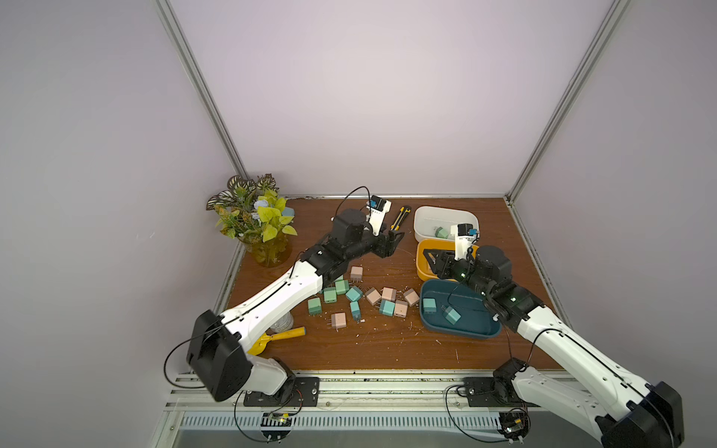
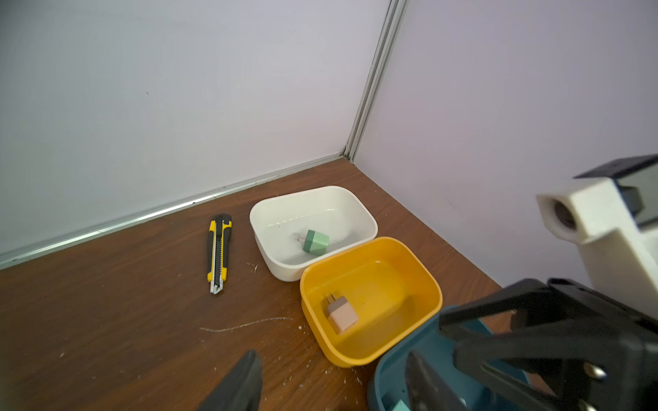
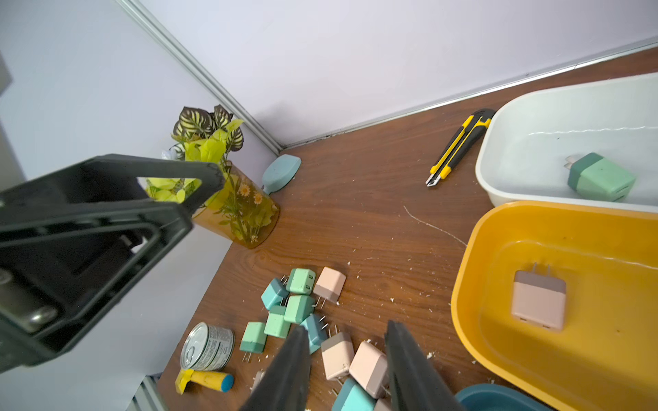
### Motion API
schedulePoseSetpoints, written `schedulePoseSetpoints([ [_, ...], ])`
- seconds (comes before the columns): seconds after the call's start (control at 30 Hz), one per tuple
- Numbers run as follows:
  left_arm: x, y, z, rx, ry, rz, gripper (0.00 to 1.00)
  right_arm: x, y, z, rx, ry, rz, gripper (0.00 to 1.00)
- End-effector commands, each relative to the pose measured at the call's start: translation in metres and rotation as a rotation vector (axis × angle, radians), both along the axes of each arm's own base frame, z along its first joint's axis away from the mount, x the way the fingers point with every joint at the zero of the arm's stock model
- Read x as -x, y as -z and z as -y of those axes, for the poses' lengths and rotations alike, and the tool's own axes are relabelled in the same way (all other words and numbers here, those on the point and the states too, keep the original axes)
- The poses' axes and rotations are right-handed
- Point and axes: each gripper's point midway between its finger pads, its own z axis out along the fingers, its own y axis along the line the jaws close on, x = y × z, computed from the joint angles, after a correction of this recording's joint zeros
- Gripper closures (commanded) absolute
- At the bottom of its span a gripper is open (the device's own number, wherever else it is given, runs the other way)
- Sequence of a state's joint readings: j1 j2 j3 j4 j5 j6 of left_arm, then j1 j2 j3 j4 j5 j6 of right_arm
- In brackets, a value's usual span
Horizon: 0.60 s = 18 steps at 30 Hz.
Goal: Place the plugs by color into the storage box
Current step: Pick up the plug from the center of the board.
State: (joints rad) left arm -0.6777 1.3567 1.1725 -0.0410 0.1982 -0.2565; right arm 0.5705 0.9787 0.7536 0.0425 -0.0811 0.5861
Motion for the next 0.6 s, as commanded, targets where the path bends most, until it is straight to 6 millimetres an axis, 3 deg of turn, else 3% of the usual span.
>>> schedulePoseSetpoints([
  [0.0,0.022,0.011,-0.021,-0.065,-0.014,-0.012,0.34,0.007,-0.025,-0.016,-0.023,-0.032,0.040,0.59],
  [0.3,0.062,0.051,-0.070,-0.225,-0.038,0.000,0.33,0.027,-0.026,-0.061,-0.035,-0.131,0.048,0.57],
  [0.4,0.068,0.073,-0.080,-0.273,-0.041,0.006,0.32,0.031,-0.026,-0.083,0.000,-0.179,0.045,0.56],
  [0.57,0.071,0.098,-0.097,-0.315,-0.097,-0.012,0.32,0.029,-0.023,-0.101,0.066,-0.201,0.047,0.56],
])
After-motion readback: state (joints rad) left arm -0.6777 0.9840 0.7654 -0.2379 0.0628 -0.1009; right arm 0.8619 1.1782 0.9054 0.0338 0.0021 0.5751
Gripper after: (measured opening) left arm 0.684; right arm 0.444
